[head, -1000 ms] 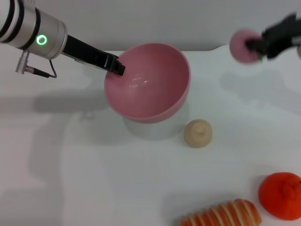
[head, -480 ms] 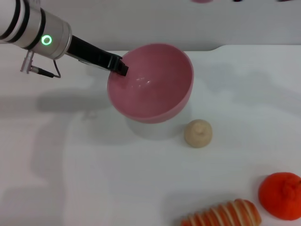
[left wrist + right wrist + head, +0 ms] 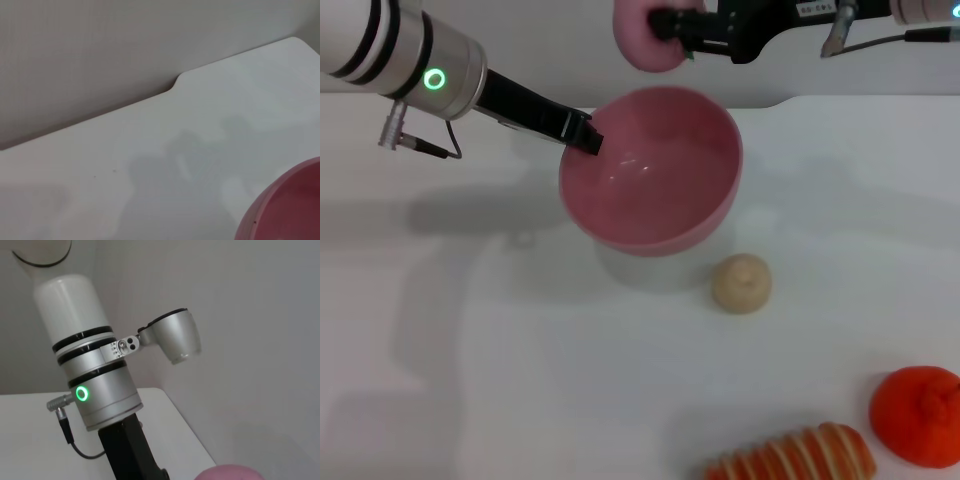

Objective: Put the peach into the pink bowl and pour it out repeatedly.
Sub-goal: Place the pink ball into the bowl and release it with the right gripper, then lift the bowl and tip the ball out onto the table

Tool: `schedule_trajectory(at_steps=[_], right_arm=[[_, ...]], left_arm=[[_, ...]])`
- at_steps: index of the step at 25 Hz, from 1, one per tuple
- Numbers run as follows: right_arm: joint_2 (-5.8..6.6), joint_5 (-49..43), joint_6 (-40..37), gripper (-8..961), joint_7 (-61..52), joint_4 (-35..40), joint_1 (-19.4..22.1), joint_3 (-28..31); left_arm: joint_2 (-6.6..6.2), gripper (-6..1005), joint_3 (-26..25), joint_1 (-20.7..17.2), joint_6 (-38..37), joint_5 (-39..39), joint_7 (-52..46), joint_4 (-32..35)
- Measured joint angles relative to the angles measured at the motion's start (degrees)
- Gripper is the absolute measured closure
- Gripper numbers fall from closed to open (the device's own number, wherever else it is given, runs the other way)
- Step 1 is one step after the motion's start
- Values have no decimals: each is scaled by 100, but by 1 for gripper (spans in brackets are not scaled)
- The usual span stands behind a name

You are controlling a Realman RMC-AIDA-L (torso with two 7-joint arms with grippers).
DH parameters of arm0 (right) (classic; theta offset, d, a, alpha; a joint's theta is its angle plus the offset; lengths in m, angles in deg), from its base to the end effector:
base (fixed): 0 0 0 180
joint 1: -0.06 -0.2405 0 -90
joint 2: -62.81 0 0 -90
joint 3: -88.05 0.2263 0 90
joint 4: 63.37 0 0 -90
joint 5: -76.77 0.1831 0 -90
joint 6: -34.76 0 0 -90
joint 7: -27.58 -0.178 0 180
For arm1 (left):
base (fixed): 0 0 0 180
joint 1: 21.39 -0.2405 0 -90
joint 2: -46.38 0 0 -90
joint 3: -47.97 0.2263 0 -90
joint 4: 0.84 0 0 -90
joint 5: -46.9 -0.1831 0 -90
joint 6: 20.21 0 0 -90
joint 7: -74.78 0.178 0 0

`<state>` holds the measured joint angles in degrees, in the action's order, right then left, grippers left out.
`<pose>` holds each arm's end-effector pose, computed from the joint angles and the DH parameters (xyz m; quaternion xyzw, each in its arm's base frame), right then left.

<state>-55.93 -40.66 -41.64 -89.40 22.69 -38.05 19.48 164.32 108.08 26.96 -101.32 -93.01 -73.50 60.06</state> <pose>0.0374 0.3597 0.0308 -0.9644 0.0251 0.1447 0.2200 -0.1308 0.3868 -0.0031 -0.8918 -0.4145 -0.0069 0.1810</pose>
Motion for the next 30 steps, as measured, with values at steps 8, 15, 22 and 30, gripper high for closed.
schedule_trajectory(at_steps=[8, 15, 22, 30], right_arm=[[15, 322, 88, 556, 150, -89, 134, 126], [15, 466, 135, 524, 231, -158, 271, 467], [-6, 2105, 967, 530, 1552, -1431, 871, 1152], [3, 5201, 1482, 536, 4336, -3069, 1887, 1265]], left_arm=[[0, 955, 10, 28, 60, 17, 23, -73], [0, 955, 21, 26, 91, 49, 42, -114], [7, 955, 430, -172, 1020, 472, 551, 11], [15, 955, 1778, -881, 3017, 2097, 1833, 123]])
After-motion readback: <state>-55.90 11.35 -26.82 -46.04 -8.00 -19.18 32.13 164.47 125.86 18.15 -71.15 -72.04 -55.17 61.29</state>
